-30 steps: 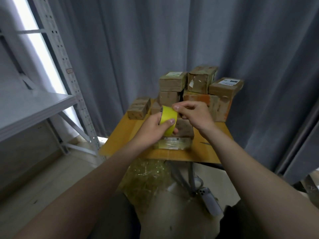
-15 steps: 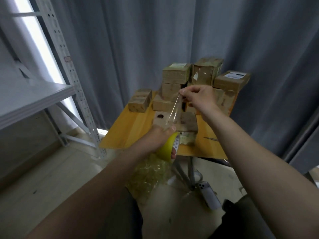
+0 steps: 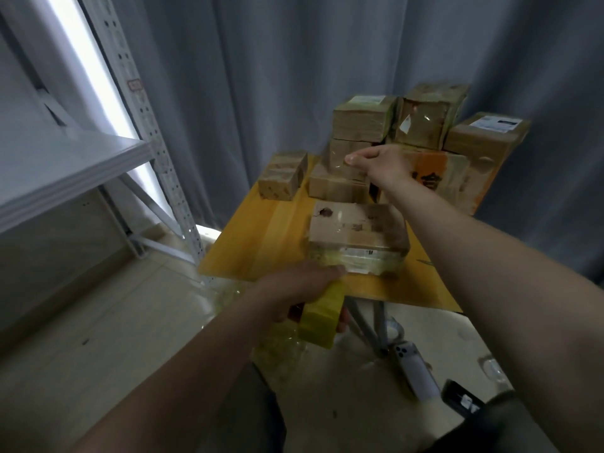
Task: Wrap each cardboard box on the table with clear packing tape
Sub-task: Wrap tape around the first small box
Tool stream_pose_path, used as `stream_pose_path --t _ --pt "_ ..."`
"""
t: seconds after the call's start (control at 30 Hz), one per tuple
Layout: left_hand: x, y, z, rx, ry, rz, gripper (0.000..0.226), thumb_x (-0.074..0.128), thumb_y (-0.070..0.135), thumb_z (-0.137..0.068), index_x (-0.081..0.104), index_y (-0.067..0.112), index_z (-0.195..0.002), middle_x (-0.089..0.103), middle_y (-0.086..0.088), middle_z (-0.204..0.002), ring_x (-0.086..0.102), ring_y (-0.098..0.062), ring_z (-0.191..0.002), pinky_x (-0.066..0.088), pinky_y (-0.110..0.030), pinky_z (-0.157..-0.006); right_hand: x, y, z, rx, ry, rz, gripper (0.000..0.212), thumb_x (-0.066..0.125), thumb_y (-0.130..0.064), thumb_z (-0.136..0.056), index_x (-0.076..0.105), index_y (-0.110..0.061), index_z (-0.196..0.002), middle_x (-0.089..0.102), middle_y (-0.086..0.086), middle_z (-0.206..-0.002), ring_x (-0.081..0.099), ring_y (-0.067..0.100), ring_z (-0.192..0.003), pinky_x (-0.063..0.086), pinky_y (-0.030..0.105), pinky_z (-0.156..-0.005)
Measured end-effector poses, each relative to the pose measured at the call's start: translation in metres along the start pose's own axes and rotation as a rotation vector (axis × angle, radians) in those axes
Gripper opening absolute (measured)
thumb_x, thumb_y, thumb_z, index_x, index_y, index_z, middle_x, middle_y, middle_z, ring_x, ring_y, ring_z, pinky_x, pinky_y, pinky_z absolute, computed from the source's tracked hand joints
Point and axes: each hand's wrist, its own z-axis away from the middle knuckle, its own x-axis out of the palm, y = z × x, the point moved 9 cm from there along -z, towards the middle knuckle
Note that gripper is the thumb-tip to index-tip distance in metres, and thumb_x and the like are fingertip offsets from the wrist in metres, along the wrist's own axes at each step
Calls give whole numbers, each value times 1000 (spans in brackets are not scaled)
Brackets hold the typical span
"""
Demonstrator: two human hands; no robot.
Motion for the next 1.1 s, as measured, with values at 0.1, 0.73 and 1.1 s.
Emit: stream_pose_path --t 0.1,0.73,1.1 --pt "-15 5 -9 15 20 56 43 44 45 -108 59 5 -116 77 -12 -84 76 -24 -71 60 -31 -62 12 8 -16 18 -17 -4 9 81 -30 -89 81 -24 -96 74 -11 -105 62 8 -112 46 29 -102" --pt "-17 -12 -58 0 113 37 93 58 72 -70 41 22 -146 63 -20 -133 64 -42 -116 54 -56 -98 57 71 -55 94 -66 611 15 86 -47 -78 76 -35 -76 76 -3 -109 67 21 -108 52 46 -99" --pt "-11 -14 -55 29 114 138 29 46 41 -108 51 16 -122 76 -13 -91 75 -33 -79 61 -38 -73 31 63 -41 408 -79 314 48 93 -28 -75 64 -5 -106 68 10 -97 63 23 -80 53 36 -83"
